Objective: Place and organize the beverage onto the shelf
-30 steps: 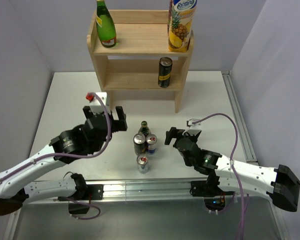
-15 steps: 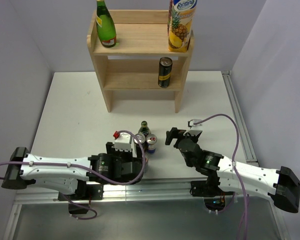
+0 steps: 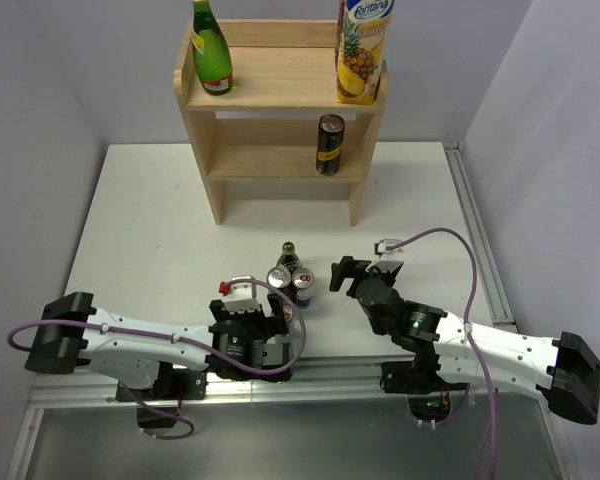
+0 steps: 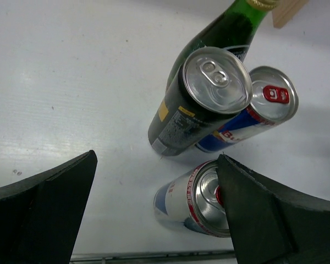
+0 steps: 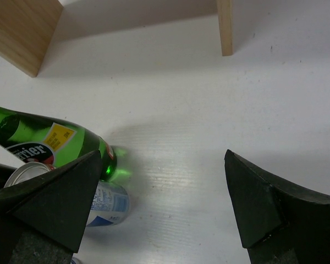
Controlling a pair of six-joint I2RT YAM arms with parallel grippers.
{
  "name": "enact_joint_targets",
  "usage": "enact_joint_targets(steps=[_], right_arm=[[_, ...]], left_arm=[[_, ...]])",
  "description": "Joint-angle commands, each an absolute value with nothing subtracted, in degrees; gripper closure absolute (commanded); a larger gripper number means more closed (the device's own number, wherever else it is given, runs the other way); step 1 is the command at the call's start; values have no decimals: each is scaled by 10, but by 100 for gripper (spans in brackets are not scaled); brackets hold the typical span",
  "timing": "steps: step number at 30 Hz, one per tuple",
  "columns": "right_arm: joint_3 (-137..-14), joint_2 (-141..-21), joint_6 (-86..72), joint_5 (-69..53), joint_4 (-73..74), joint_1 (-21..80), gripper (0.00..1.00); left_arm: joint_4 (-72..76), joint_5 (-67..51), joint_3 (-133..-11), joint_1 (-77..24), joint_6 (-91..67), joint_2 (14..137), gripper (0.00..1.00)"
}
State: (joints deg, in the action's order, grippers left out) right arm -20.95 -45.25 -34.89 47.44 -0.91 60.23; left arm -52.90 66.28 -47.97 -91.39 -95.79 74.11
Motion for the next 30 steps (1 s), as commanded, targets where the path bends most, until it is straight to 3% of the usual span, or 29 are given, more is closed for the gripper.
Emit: enact_joint_targets(steps=[1,15,23,30], right_arm=[[-206,-449,-351,491,-33,608,0],[-215,-475,-344,496,-37,612,0],[-215,-477,-342,498,-38,612,0],[-221,-490,-342,498,-37,612,0]], left_arm=[[-590,678,-484,-918,-1026,768,1],[-672,685,-535,-951,-1043,711,2],[-432,676,-478,-1001,-818,697,1],[-382,664,-487,-1030,-815,770,1]])
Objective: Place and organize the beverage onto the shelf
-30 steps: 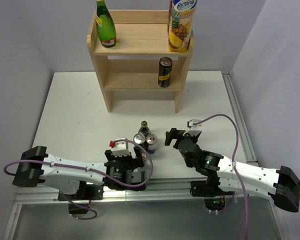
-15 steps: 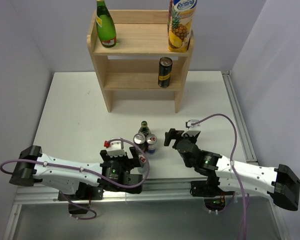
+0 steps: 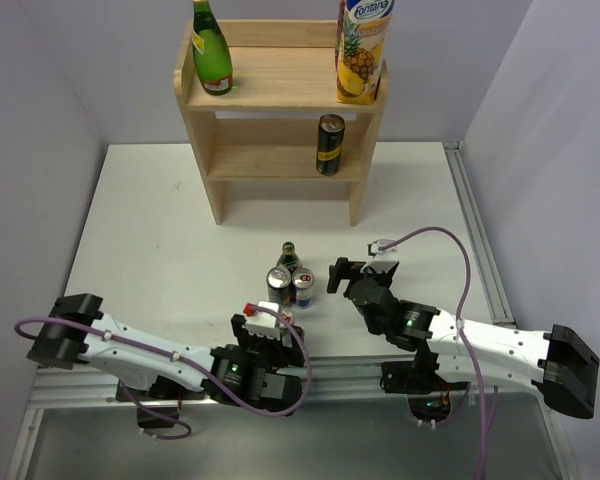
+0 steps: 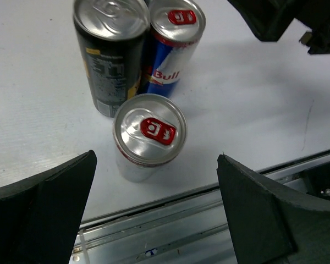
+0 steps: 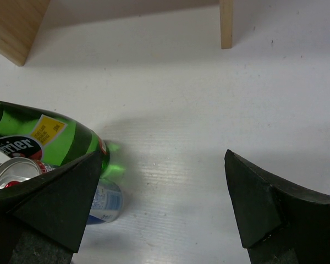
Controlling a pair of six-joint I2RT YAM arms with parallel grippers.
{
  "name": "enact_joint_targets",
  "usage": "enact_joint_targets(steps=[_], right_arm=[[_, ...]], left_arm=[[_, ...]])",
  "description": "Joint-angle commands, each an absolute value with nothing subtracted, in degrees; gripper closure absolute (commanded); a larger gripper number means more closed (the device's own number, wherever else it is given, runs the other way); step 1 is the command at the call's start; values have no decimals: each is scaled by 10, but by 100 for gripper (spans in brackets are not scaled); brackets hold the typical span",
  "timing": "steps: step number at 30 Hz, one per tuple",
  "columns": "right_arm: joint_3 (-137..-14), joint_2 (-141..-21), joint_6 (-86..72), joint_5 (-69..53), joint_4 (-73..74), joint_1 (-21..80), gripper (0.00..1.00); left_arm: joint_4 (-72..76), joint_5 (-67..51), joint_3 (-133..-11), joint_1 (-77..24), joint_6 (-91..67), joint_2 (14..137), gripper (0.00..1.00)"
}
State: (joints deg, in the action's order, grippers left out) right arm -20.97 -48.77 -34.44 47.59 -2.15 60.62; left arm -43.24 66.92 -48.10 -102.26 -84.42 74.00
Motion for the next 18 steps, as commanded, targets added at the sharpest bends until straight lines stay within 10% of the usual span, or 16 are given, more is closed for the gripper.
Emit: enact_joint_targets(steps=[1,18], right_arm=[[-221,-490,-342,497,-37,613,0],[-221,-497,-345,491,-37,618,0]], left_arm=[[-377,664,-486,-1031,-813,776,1],[-572,759,-480,-1011,-1228,1045,1]])
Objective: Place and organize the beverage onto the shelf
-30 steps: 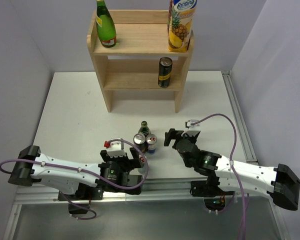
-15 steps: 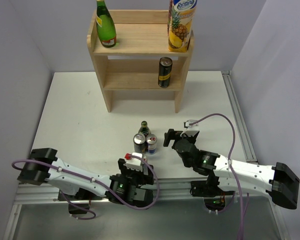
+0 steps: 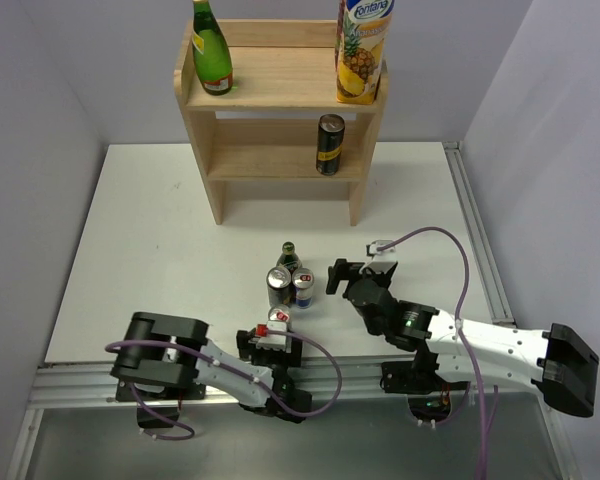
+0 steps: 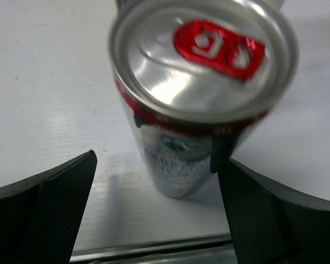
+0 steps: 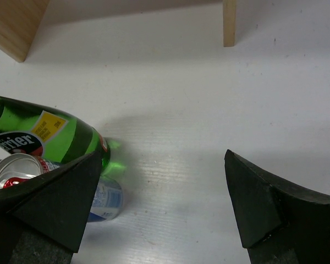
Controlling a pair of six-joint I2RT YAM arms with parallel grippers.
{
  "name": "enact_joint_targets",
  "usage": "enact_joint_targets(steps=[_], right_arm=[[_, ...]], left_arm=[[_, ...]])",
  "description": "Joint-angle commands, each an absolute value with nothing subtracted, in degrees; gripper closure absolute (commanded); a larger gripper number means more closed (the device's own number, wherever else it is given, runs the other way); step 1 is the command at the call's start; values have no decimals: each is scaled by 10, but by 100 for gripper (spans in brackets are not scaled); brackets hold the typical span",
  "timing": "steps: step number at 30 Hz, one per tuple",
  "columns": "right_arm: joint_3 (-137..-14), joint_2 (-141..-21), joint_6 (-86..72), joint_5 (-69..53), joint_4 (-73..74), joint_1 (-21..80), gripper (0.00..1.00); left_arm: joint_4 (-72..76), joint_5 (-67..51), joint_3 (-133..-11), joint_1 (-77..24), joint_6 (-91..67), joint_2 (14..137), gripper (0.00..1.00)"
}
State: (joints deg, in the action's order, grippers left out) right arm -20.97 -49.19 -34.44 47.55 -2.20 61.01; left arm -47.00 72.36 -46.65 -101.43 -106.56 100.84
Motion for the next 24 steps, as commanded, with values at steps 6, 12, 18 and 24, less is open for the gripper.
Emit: enact_joint_targets(steps=[6,12,18,24], right_arm=[[-228,-512,-342,491,-41,624,0],[-233,-525,-341,495,-42,630,0],[-234,-526,-341,496,-41,633,0],[-234,-526,-338,496,-43,634,0]], left_arm=[[-571,774,-492,-1004,-1259,1085,1],[-470,780,-479,-993,-1155,1078,1],[-389,785,-475,-988,-1091,1077,1],[-218,764,-436,-976,-931,1062,5]])
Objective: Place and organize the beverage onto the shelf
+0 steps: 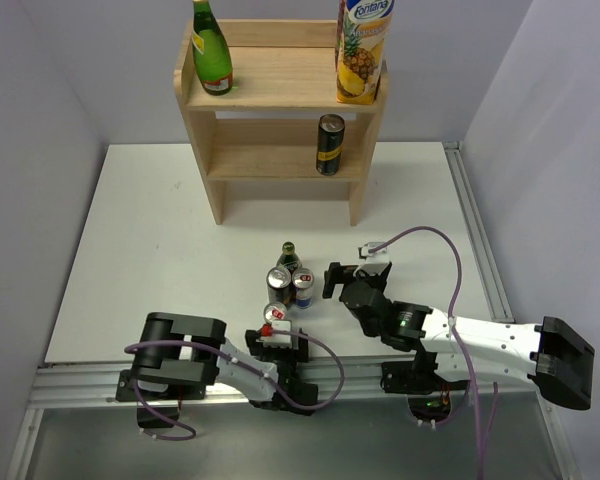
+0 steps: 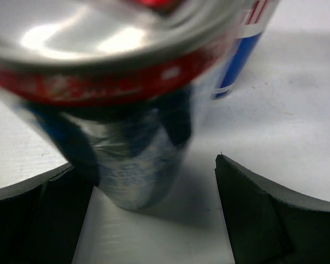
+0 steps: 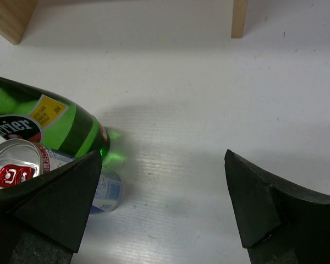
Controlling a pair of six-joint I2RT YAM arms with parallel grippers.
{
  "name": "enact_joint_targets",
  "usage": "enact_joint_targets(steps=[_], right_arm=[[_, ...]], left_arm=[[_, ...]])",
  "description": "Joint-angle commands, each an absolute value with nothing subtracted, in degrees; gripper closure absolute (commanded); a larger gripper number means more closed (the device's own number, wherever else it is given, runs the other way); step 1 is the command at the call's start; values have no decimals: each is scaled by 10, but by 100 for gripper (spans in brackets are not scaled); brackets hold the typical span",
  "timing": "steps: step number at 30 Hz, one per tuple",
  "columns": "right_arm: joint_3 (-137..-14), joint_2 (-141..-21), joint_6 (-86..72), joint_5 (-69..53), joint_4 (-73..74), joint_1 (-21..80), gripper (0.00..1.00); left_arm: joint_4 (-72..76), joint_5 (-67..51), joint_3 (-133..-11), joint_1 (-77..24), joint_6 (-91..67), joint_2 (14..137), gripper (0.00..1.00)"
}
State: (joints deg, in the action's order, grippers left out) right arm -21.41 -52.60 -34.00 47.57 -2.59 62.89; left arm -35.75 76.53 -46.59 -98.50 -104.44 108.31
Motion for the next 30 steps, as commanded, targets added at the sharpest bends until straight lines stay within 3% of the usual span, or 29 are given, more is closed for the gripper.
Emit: enact_joint_targets(steps=[1,3,7,10,22,24,25,28,30], right_arm=[[-233,-526,-339,497,-42,635,0],[-234,-525,-339,497,-41,635,0],[-231,-519,-338,498,-42,636,0],[-233,-522,-337,498,-41,637,0],[-237,-534,-336,498,-43,639,0],[-237,-534,-336,498,-43,639,0],[-238,-536,-336,499,-43,639,0],[-239,-537,-337,499,-40,640,1],[-238,-536,-337,499,-40,639,1]], left_arm=[[-169,759,-418,-970,-894,1052,6],[-56,746,-376,-962,-811,1027,8],[-112,749,-395,-946,-848,1047,8],[-52,740,-385,-935,-808,1051,10],[-34,717,-371,-914,-780,1057,37],[-68,716,-379,-916,-801,1060,50],[-84,716,-381,-917,-829,1060,67],[-105,708,-386,-922,-824,1055,76],[-121,707,-385,-930,-833,1051,90]])
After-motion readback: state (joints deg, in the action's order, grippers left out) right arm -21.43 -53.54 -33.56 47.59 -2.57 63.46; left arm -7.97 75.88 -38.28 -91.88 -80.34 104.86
